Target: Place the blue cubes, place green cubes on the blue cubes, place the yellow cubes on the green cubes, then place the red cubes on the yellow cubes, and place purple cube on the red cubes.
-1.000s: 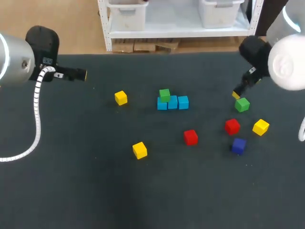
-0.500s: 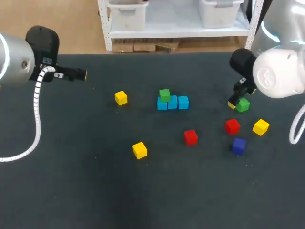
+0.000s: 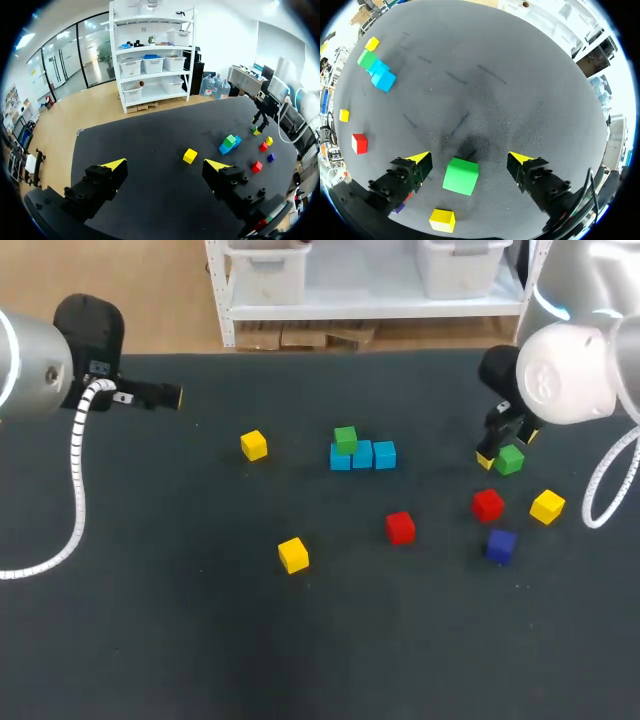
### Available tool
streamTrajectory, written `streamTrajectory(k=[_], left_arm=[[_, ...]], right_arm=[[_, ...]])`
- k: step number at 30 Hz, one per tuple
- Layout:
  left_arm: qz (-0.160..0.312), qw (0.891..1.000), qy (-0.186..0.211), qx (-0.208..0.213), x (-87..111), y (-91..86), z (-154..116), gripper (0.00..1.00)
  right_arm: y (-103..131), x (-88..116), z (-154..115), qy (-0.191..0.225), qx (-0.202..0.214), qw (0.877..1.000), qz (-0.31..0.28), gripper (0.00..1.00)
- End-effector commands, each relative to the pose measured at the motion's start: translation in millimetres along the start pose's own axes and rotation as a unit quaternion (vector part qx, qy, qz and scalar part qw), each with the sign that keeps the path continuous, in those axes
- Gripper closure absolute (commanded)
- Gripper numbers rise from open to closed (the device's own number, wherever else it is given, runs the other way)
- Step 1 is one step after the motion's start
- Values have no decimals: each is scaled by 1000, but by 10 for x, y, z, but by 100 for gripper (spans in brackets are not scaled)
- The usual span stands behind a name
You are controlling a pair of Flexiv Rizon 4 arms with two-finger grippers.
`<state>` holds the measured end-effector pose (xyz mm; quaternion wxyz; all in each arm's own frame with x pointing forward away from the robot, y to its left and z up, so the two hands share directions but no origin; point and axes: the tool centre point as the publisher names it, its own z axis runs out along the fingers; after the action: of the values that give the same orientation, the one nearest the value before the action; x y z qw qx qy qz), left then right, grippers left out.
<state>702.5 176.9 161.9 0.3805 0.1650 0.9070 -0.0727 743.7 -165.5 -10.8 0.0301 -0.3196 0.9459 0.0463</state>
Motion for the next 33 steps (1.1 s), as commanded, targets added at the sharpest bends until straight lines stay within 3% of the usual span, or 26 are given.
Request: streamTrajectory(k=[1, 2, 5, 6, 11, 17, 21, 25, 28, 33], left_arm=[[0, 1000, 0, 2, 0, 12, -3, 0], [0, 1000, 0, 2, 0, 12, -3, 0], [0, 1000, 0, 2, 0, 12, -3, 0], [0, 1000, 0, 2, 0, 12, -3, 0], [0, 1000, 0, 2, 0, 12, -3, 0], [0, 1000, 0, 2, 0, 12, -3, 0], [0, 1000, 0, 2, 0, 12, -3, 0], [0, 1000, 0, 2, 0, 12, -3, 0], [0, 1000, 0, 2, 0, 12, -3, 0], [0, 1000, 0, 2, 0, 12, -3, 0]], right_arm=[[-41, -9, 11, 2, -4, 1000, 2, 22], [-43, -9, 11, 3, -5, 1000, 2, 57], [-50, -2, 6, 8, -6, 1000, 0, 85], [-52, 4, 0, 9, -7, 1000, -1, 100], [-21, 22, -90, 17, -13, 999, -27, 100], [79, -29, -348, 8, -31, 991, -130, 100], [185, -115, -555, 5, -17, 981, -194, 100], [232, -167, -587, 11, 14, 971, -237, 100], [310, -245, -629, 10, 39, 957, -286, 100], [523, -438, -686, 4, 62, 923, -379, 100]])
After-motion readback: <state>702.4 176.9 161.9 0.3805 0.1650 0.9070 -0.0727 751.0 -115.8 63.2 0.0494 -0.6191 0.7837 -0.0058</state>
